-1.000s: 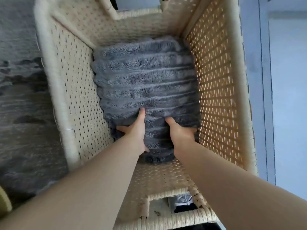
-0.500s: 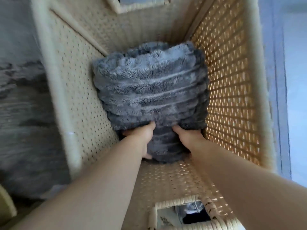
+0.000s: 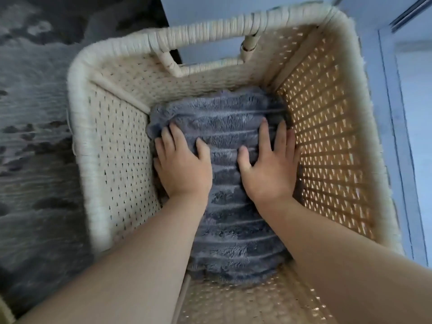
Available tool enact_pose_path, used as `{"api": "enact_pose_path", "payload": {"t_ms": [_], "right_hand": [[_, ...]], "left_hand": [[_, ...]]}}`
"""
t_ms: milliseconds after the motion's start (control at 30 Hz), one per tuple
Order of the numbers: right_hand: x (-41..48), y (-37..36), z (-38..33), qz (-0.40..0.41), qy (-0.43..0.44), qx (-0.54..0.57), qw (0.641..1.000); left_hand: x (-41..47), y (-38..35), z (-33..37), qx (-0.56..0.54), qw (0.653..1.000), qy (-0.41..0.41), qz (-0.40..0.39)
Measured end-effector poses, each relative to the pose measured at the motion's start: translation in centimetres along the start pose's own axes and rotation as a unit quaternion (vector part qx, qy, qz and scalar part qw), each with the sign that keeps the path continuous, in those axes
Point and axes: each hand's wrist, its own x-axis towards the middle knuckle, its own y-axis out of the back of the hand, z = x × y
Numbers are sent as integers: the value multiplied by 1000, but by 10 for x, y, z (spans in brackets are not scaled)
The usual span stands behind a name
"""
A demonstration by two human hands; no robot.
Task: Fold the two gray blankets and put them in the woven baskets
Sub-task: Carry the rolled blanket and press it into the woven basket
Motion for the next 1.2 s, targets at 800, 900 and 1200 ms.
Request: {"api": "enact_pose_path", "payload": {"t_ms": [800,900,1200], "right_hand": [[55,-91,5,54,28,50,997],[54,-92,5,59,32,42,997],[54,-90,9,58,47,30,997]], "left_hand": [[43,-99,-10,31,994,9,108],[41,-102,-12,22,994,8,109],[40,-102,-13,1,992,-7,126]]}}
